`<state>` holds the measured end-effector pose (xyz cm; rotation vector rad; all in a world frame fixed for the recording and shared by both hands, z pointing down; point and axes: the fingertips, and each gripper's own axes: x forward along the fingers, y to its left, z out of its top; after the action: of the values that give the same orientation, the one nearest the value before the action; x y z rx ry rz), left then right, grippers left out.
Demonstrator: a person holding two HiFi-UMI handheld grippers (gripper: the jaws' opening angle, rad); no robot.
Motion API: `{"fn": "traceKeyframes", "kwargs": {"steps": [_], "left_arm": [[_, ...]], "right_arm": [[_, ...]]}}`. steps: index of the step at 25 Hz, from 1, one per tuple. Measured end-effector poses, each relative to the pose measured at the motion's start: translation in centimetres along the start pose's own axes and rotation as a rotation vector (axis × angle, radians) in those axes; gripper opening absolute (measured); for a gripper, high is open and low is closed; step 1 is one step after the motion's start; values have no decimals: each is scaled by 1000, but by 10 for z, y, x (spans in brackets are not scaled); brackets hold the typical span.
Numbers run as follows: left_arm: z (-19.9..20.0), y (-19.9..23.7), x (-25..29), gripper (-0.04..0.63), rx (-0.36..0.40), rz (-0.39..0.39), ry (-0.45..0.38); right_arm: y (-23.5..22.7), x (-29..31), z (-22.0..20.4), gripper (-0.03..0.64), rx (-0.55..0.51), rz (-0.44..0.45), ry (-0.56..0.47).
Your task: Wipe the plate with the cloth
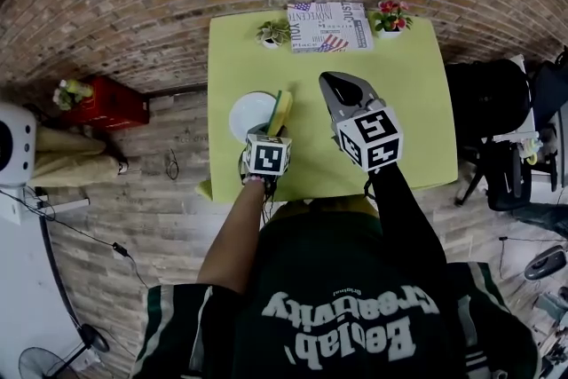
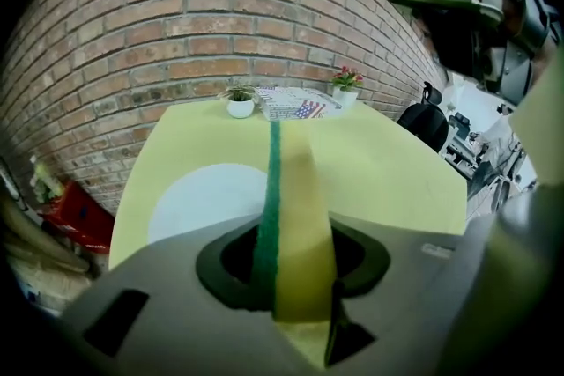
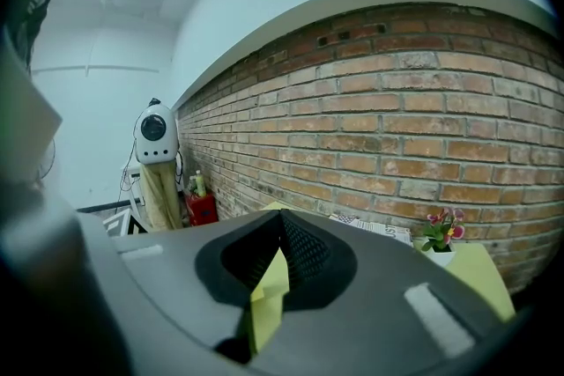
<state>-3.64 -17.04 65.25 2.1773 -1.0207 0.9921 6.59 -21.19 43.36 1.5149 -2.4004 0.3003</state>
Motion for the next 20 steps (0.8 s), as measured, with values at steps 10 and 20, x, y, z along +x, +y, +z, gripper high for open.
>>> {"fn": "traceKeyframes", "kwargs": {"steps": [10, 20], "left_arm": [[6, 22, -4, 133, -75, 49, -24], [-6, 68, -21, 133, -202, 146, -35]], "right_arm": [[8, 14, -2, 13, -16, 57, 17], [32, 37, -4, 12, -47, 141, 37]]}}
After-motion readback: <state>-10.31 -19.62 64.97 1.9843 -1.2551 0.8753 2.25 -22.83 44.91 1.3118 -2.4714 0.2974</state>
